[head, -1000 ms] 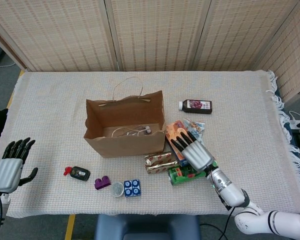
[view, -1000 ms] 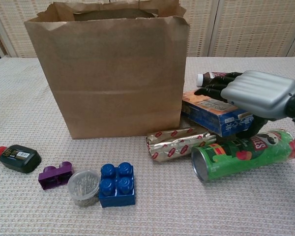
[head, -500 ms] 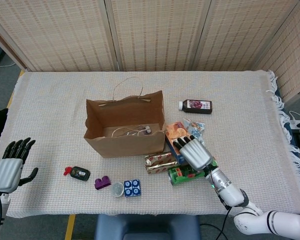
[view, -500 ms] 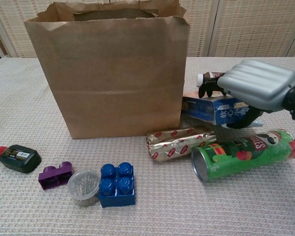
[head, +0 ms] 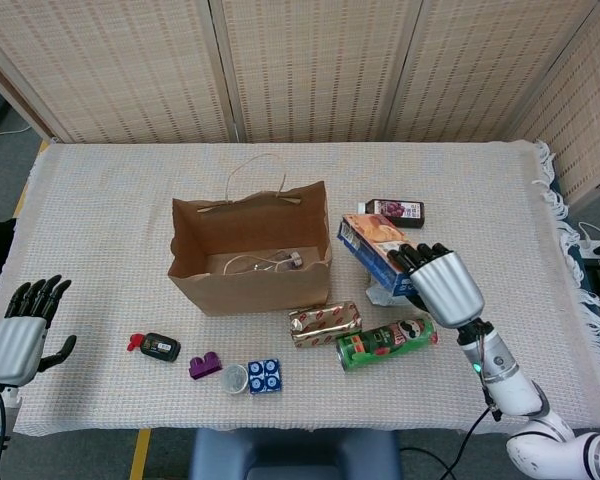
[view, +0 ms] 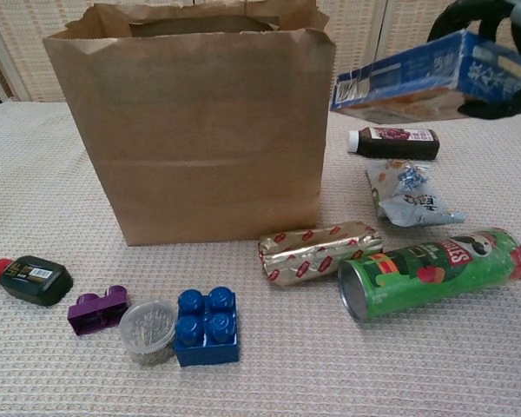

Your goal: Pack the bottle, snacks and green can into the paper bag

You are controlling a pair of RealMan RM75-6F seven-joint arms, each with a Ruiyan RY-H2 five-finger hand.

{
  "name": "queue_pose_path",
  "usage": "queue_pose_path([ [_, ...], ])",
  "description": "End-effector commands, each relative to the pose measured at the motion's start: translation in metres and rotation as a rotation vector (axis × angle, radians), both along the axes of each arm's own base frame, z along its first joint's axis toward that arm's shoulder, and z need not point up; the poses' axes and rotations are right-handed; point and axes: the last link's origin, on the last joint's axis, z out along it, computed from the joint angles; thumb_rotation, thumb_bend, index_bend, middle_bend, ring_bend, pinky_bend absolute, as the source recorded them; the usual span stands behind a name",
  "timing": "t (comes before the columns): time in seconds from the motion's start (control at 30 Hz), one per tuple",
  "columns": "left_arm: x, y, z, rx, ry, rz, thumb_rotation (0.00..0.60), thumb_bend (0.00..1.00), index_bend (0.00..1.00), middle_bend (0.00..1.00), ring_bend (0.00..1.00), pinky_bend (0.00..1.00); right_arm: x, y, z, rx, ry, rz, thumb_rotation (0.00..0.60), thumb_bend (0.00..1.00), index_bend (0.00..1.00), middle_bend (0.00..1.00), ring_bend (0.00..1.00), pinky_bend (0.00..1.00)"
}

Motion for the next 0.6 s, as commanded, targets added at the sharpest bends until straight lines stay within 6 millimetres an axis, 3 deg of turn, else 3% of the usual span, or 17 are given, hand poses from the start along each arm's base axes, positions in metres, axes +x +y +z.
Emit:
queue_pose_path([
  [0.03,0.000,0.000,0.000,0.002,0.001,0.001,0.600,0.34,0.05,0.00,0.00,0.00,-0.004,-0.001,0.025,-0.052,-0.069,-0.011,0.600,0.34,0.77,0.65,0.65,0.74],
  [0.2,0.000,0.000,0.000,0.004,0.005,0.003,0.600,0.34,0.05,0.00,0.00,0.00,0.001,-0.009,0.059,-0.148,-0.187,-0.002,0.600,0.34,0.76,0.65,0.65,0.74],
  [0.37,0.001,0.000,-0.001,0.006,0.006,0.003,0.600,0.34,0.05,0.00,0.00,0.00,0.018,-0.015,0.088,-0.214,-0.321,0.042,0.600,0.34,0.76,0.65,0.65,0.74],
  [0.6,0.000,0.000,-0.001,0.006,0.005,0.003,0.600,0.34,0.05,0.00,0.00,0.00,0.059,-0.018,0.094,-0.176,-0.388,0.126,0.600,0.34,0.76,0.65,0.65,0.74],
])
